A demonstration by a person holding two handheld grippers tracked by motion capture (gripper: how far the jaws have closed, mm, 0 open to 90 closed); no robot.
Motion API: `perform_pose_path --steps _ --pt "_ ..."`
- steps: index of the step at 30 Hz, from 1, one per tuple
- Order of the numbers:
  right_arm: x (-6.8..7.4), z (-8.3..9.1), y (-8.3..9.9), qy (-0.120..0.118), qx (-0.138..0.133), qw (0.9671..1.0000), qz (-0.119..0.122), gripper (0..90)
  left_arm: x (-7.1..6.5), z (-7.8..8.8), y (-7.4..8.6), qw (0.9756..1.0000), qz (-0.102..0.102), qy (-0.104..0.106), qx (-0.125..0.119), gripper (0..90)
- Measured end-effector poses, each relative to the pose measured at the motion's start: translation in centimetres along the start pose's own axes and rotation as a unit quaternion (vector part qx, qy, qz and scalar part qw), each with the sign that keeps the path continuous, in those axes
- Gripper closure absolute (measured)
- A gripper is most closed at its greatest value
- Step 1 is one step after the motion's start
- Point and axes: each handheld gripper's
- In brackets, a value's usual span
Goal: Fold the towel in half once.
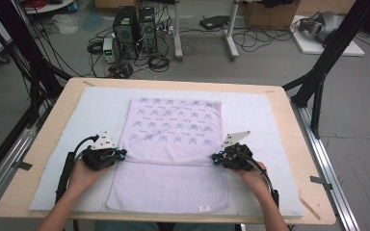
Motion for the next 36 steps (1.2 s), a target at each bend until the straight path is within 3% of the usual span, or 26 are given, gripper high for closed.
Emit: perform_pose_path --steps 3,8,14,16,18,19,22,25,29,32,33,36 --pt "-0.1 0.6 -0.2 -0.002 -0.009 0.9999 -0.003 86.3 0.1 1.1 -0.4 0.9997 0.008 -0.003 -0.023 87.9" --pt "0.3 2.3 -0.7 -0.008 -0.029 0.9995 0.004 86.7 -0.5 2.5 -1.1 0.9992 0.005 -0.003 -0.04 87.9" --pt "2.1 7.2 -0.5 -0.031 -0.064 0.9971 0.028 86.9 -3.1 6.5 -2.0 0.9976 -0.015 0.018 -0.065 88.1" --pt "3.2 8.7 0.3 -0.051 -0.059 0.9963 0.038 87.0 -4.6 8.1 -1.5 0.9968 -0.026 0.036 -0.066 88.0" --pt "4.1 9.5 1.3 -0.091 -0.045 0.9935 0.05 82.7 -5.8 8.9 -0.8 0.9955 -0.039 0.061 -0.062 84.1" --pt "4.4 9.6 1.7 -0.104 -0.038 0.9924 0.055 75.5 -6.1 8.9 -0.5 0.9953 -0.041 0.065 -0.059 77.2" --pt "4.5 8.8 2.6 -0.093 -0.028 0.9942 0.047 66.6 -6.3 8.1 0.3 0.9962 -0.033 0.061 -0.053 64.0" --pt "4.2 7.1 2.9 -0.09 -0.031 0.9951 0.029 62.3 -6.2 6.5 1.1 0.9971 -0.03 0.053 -0.045 63.0" --pt "4.2 4.6 3.3 -0.079 -0.021 0.9963 0.028 59.8 -6.4 4.5 2.0 0.9969 -0.043 0.062 -0.022 65.5" --pt "4.5 3.2 3.6 -0.077 -0.004 0.9965 0.035 58.5 -6.5 3.5 2.4 0.9963 -0.041 0.074 -0.016 65.4" --pt "4.5 2.9 3.7 -0.073 -0.001 0.9967 0.033 58.2 -6.5 3.1 2.6 0.9963 -0.034 0.078 -0.01 65.3" --pt "4.7 1.8 4.1 -0.076 0.007 0.9969 0.022 57.6 -6.0 2.9 3.0 0.9954 0.001 0.093 -0.023 64.5"
Point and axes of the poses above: each handheld gripper's, and its own axes: z roughly backward along the jaws, y roughly out of its underside, x roughly to its left, and after that the axes turned 9 degrees about -z, right-handed
